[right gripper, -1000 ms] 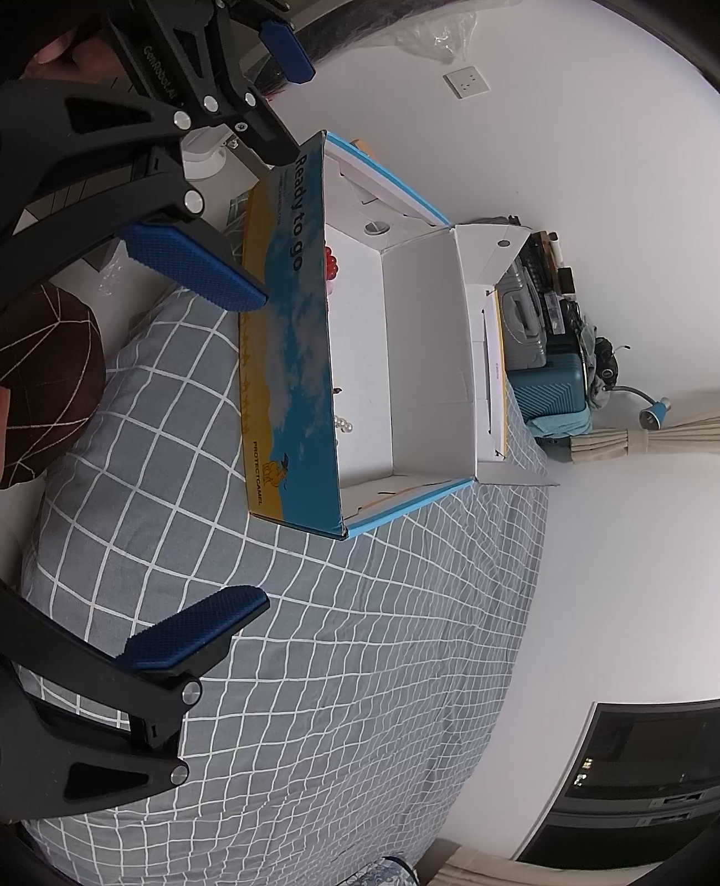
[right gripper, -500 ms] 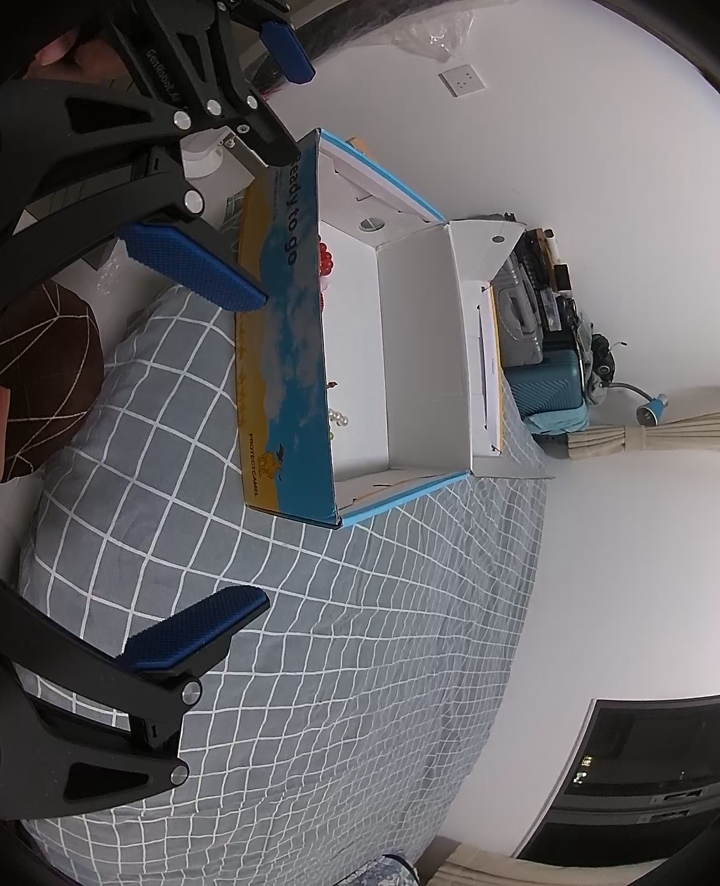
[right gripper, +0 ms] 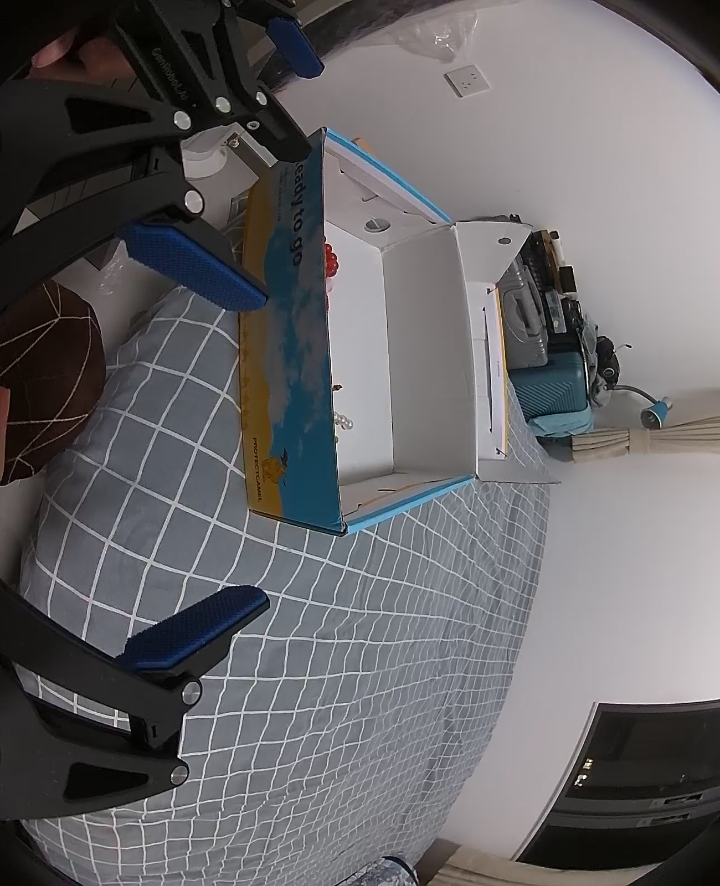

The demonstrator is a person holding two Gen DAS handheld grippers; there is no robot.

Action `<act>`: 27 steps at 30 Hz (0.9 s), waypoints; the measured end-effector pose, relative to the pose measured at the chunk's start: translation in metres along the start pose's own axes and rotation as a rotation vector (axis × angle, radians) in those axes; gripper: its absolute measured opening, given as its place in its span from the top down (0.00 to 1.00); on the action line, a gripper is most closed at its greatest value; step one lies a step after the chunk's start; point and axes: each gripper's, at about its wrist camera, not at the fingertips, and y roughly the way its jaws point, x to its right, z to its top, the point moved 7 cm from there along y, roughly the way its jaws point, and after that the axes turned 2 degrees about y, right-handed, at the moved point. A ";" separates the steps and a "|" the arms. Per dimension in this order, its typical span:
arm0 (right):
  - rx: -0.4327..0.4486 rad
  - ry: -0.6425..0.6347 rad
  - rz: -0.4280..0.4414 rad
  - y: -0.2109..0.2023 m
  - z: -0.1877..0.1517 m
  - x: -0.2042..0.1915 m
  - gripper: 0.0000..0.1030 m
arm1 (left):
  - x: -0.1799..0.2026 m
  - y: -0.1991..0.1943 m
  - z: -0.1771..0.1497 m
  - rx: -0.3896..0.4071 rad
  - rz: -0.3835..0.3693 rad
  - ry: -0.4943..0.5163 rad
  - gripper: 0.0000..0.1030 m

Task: Organize jewelry

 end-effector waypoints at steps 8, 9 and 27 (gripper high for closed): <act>0.000 0.000 0.000 0.000 0.000 0.000 0.07 | 0.004 -0.002 0.001 -0.003 -0.025 0.001 0.06; 0.000 0.002 0.000 0.000 0.000 0.000 0.07 | 0.005 -0.002 0.001 -0.005 -0.022 0.004 0.06; -0.001 0.002 0.002 0.002 -0.003 -0.002 0.07 | 0.006 -0.001 -0.001 -0.013 -0.021 0.003 0.06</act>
